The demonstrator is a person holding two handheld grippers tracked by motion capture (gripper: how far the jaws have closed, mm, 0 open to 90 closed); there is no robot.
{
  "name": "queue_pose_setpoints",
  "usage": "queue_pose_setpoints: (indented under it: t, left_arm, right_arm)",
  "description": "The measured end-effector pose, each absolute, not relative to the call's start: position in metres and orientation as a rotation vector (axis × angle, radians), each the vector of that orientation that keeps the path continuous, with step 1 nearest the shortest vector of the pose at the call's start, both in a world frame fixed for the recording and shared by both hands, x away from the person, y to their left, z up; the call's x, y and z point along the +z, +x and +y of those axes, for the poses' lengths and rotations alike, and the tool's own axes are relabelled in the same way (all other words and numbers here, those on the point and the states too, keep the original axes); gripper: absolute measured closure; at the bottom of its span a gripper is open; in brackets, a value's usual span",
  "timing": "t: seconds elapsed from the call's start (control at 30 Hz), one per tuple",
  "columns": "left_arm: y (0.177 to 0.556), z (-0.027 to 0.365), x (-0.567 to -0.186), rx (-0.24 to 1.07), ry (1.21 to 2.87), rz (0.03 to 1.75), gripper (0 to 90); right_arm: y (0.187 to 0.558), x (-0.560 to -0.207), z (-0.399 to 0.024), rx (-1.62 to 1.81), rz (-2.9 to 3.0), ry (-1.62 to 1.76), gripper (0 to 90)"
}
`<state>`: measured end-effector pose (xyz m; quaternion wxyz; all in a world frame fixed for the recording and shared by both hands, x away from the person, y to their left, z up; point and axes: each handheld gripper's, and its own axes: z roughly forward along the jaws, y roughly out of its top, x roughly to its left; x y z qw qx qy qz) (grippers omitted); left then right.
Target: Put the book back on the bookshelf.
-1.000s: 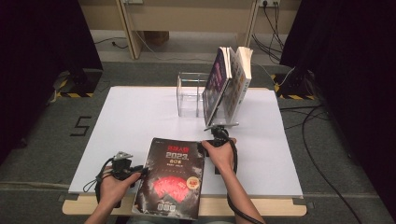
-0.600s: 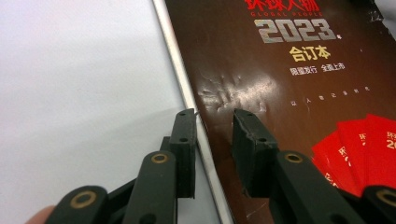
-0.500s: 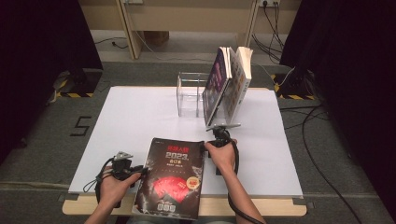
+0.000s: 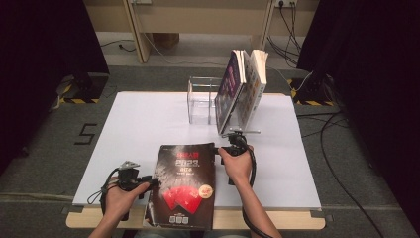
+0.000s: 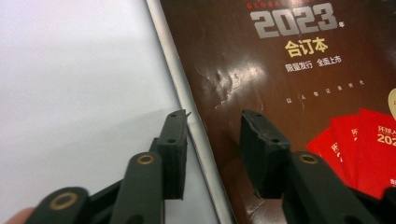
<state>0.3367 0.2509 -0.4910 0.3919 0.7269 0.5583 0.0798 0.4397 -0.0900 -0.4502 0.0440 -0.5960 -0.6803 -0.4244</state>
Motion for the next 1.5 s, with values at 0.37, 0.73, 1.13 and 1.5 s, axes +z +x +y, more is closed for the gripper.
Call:
queue_pose_setpoints:
  t: [0.37,0.73,1.13,1.5]
  left_arm:
    - [0.336,0.253,-0.485,0.244,1.774,1.381,54.5]
    - [0.336,0.255,-0.483,0.271,1.730,1.377,52.9]
    - [0.337,0.254,-0.484,0.266,1.730,1.379,52.7]
    - [0.337,0.253,-0.486,0.262,1.738,1.378,52.7]
  right_arm:
    - [0.424,-0.413,-0.091,-1.519,-2.175,-1.780,88.2]
    - [0.406,-0.378,-0.096,-1.742,-2.205,-1.760,88.2]
    - [0.395,-0.340,-0.100,-1.951,-2.238,-1.780,88.3]
    - [0.401,-0.325,-0.100,-2.032,-2.218,-1.763,88.3]
